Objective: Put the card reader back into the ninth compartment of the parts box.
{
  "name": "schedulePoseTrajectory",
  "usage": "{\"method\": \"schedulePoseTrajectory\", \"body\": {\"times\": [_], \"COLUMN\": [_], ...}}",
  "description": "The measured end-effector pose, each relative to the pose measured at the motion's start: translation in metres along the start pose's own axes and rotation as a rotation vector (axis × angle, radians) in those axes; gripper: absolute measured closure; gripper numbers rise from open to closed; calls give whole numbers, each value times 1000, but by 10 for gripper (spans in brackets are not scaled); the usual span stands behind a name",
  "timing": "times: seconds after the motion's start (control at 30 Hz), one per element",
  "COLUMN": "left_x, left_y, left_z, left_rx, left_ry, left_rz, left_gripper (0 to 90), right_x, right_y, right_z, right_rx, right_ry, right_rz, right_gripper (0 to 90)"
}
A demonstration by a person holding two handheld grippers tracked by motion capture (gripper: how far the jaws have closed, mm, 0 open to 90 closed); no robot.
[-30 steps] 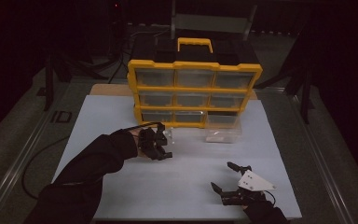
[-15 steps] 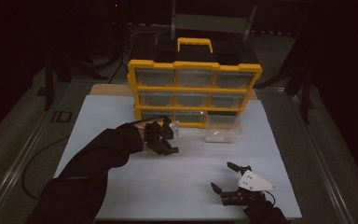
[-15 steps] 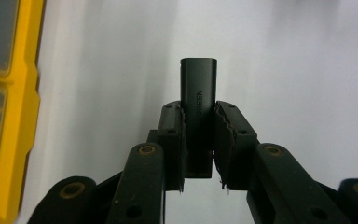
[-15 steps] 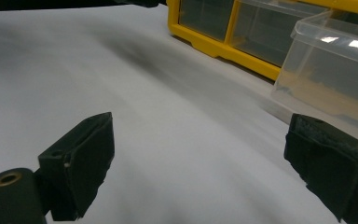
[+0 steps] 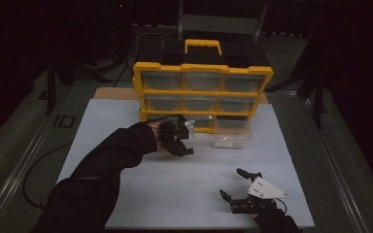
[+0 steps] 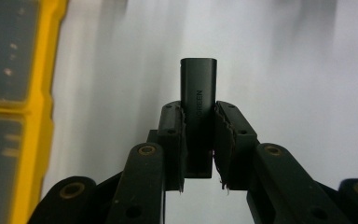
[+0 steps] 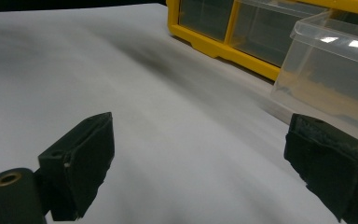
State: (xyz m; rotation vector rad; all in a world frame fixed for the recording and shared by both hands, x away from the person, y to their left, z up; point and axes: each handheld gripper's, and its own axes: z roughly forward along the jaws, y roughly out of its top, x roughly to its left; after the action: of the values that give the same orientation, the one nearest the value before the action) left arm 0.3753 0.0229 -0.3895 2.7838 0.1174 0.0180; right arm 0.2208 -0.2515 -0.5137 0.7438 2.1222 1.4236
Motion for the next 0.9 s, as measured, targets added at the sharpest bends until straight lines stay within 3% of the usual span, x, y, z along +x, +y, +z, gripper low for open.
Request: {"method": "schedulePoseTrajectory", "body": {"times": [0.7,0.9], "left_x": [15,18], "left_y": [40,52], "left_z": [0,-1], "left_rx": [-81,-109], "left_ry": [-20,-1], "left_rz": [-24,-20], "left_gripper": [747,747], "right_x": [1,1], "right_y": [0,0], "right_z": [0,0], "right_rx": [-8,-7], "right_ry": [5,6], "right_rz": [7,10], "right_gripper": [85,85]}}
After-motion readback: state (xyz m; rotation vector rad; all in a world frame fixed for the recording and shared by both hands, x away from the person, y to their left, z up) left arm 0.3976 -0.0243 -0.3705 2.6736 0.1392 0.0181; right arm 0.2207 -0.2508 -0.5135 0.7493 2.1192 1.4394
